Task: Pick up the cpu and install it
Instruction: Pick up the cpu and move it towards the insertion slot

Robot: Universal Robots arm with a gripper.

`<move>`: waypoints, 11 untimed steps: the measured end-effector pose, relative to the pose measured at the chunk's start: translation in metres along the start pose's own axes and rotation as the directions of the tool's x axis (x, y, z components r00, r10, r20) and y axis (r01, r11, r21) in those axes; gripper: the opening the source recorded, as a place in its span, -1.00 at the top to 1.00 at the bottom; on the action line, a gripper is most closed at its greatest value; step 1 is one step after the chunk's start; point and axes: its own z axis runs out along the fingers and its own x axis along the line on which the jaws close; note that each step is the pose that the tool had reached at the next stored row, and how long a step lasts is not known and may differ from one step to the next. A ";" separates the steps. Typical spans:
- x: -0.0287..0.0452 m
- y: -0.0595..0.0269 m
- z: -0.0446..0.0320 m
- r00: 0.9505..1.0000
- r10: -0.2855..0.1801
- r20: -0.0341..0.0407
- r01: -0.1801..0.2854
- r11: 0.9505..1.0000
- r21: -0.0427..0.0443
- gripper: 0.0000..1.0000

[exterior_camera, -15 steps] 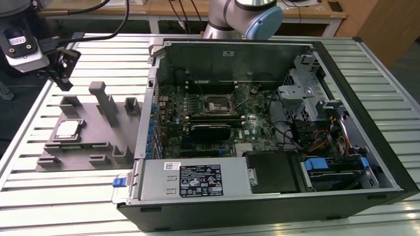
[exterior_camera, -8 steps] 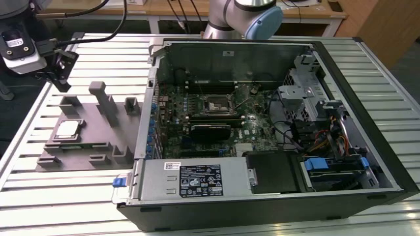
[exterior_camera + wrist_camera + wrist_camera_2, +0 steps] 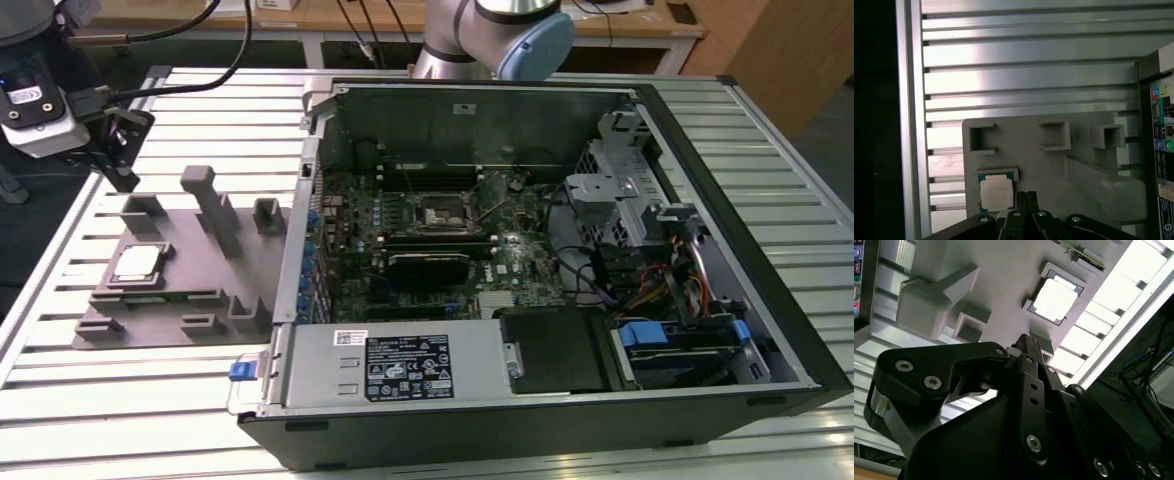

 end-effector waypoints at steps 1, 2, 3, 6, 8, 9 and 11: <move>0.0008 -0.0002 0.0009 1.000 0.000 0.000 0.000 1.000 0.000 0.79; 0.0016 -0.0006 0.0018 1.000 0.000 0.000 0.000 1.000 0.000 0.79; 0.0023 -0.0010 0.0029 1.000 0.000 0.000 0.000 1.000 0.000 0.79; 0.0042 -0.0021 0.0066 1.000 0.000 0.000 0.000 1.000 0.000 0.79; 0.0054 -0.0032 0.0092 1.000 0.000 0.000 0.000 1.000 0.000 0.79; 0.0060 -0.0039 0.0105 1.000 0.000 0.000 0.000 1.000 0.000 0.79; 0.0072 -0.0050 0.0130 1.000 0.000 0.000 0.000 1.000 0.000 0.79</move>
